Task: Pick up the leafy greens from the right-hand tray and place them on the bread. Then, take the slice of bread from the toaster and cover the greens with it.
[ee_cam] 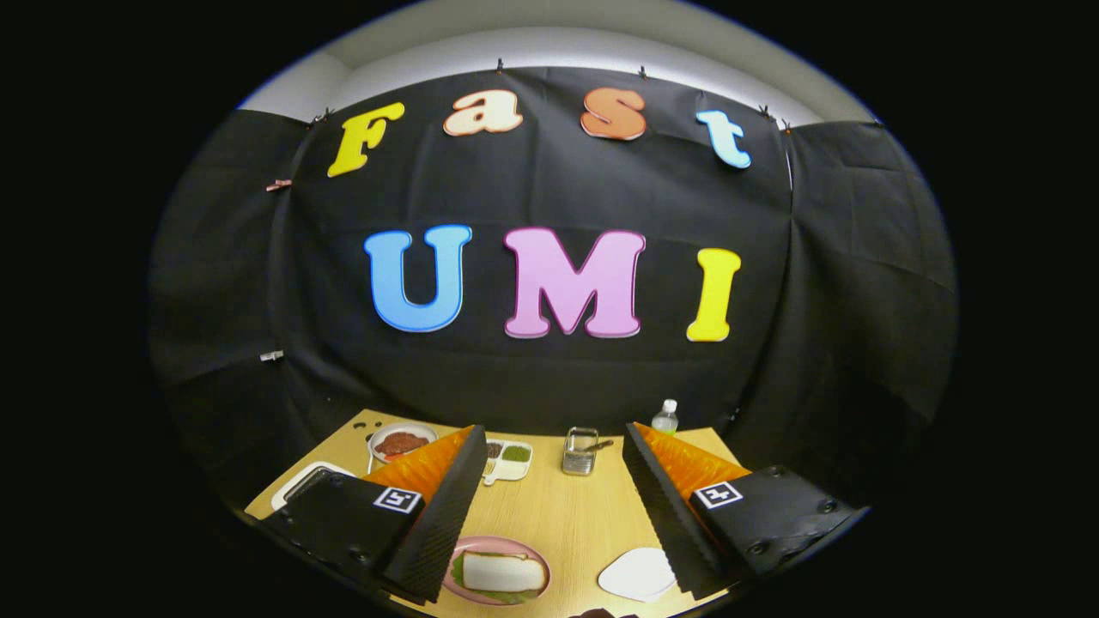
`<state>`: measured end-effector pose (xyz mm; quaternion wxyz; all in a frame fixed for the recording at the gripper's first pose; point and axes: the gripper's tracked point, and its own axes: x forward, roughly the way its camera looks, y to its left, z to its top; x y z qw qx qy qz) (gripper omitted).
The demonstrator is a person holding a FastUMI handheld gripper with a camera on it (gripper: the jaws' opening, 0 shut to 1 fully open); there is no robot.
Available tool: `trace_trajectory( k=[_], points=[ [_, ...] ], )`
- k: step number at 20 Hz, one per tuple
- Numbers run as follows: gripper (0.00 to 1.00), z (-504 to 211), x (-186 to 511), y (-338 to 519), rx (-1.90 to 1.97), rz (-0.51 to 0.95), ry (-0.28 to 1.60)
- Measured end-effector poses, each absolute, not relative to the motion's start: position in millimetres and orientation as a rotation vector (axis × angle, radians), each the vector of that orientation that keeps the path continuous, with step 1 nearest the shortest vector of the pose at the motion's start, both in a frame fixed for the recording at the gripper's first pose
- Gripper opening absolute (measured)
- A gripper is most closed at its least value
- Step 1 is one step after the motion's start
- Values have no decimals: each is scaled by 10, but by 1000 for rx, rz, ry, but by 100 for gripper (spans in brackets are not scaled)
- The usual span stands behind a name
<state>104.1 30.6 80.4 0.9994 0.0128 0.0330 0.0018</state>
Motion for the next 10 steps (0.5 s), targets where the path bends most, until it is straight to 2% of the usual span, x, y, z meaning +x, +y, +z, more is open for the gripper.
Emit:
trace_trajectory(
  k=[5, 10],
  points=[
    [98, 1124, 677, 262, 54, -8, -30],
    [99, 1104, 519, 134, 47, -32, -30]
  ],
)
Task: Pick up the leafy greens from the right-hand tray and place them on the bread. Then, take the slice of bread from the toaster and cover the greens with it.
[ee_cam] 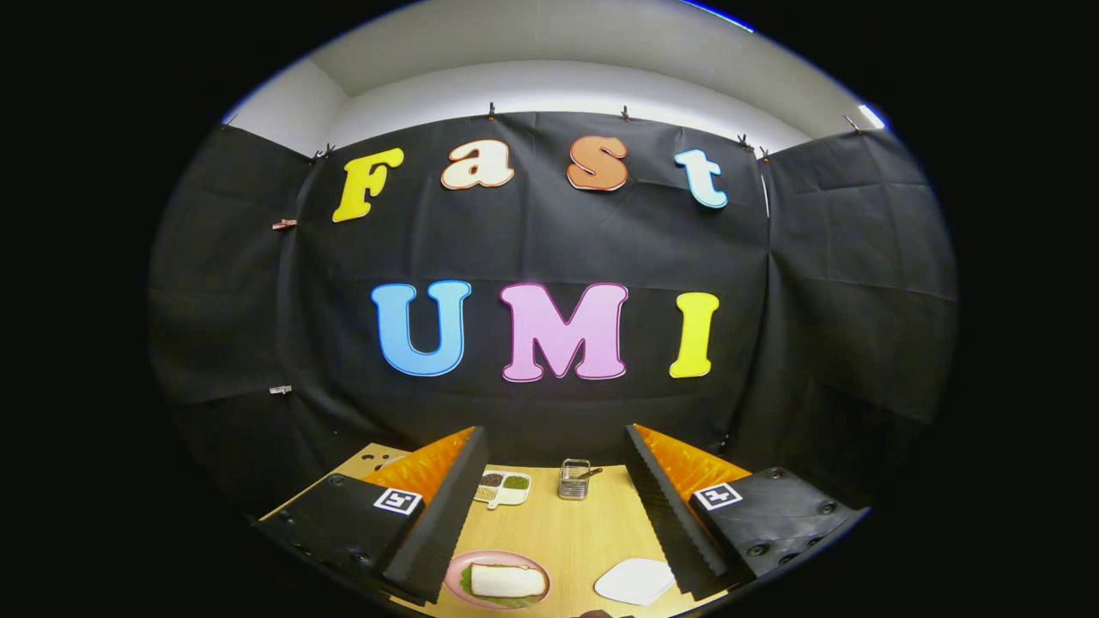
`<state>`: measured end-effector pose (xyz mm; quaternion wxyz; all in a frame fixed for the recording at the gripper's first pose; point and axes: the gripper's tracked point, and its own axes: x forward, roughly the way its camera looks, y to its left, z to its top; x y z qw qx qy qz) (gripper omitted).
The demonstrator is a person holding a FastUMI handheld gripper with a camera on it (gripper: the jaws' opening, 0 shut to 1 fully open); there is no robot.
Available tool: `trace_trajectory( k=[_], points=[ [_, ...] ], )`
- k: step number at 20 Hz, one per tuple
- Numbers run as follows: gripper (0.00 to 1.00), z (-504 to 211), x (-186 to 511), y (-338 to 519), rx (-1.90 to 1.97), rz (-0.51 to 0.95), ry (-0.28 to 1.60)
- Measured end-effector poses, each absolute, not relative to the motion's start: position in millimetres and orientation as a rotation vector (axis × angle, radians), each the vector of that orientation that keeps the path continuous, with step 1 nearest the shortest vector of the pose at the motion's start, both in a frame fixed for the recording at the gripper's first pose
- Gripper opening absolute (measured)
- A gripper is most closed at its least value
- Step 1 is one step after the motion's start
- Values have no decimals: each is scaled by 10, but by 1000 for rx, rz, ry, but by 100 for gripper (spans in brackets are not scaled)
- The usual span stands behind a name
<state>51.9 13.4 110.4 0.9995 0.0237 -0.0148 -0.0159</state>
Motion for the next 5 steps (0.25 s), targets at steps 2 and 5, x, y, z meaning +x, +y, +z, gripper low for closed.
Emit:
trace_trajectory(
  k=[2, 5],
  points=[
    [99, 1107, 527, 103, 56, -42, -27],
    [99, 1091, 583, 106, 60, -44, -17]
  ],
)
